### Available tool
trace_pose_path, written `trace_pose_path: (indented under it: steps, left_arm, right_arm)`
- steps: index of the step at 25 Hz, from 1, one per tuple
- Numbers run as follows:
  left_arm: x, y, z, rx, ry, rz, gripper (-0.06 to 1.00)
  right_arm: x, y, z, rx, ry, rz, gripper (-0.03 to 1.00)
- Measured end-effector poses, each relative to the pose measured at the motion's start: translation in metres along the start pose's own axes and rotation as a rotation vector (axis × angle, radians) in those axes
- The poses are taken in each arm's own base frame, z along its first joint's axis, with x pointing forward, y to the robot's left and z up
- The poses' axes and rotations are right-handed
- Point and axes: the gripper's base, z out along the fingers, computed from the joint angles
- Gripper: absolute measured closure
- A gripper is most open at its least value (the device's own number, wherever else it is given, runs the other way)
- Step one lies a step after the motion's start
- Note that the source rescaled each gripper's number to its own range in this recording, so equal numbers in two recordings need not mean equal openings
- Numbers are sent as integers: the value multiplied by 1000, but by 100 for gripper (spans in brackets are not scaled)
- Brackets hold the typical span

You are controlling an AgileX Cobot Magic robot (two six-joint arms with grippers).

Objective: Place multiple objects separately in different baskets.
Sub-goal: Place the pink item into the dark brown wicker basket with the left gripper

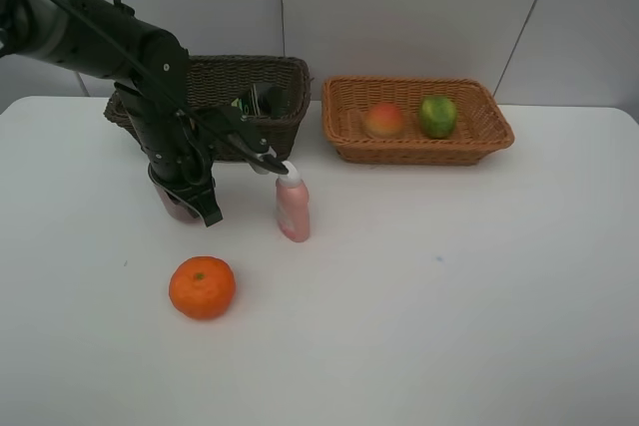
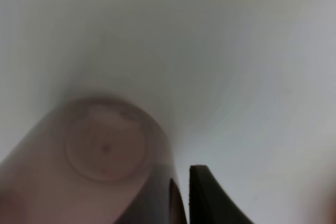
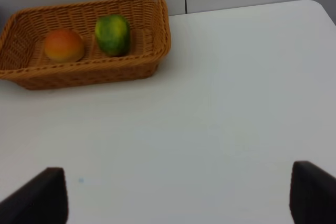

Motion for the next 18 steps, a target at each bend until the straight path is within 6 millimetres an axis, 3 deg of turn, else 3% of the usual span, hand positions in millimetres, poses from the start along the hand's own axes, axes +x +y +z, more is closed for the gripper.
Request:
trace_pose_path:
  steps: [10, 18]
  left_arm:
    - [-1, 1, -3, 6, 18, -31, 94]
    - [-16, 12, -30, -13, 1, -215, 94]
  right_arm:
    - [0, 0, 0, 0, 0, 0, 12]
    - [0, 0, 0, 0, 0, 0, 12]
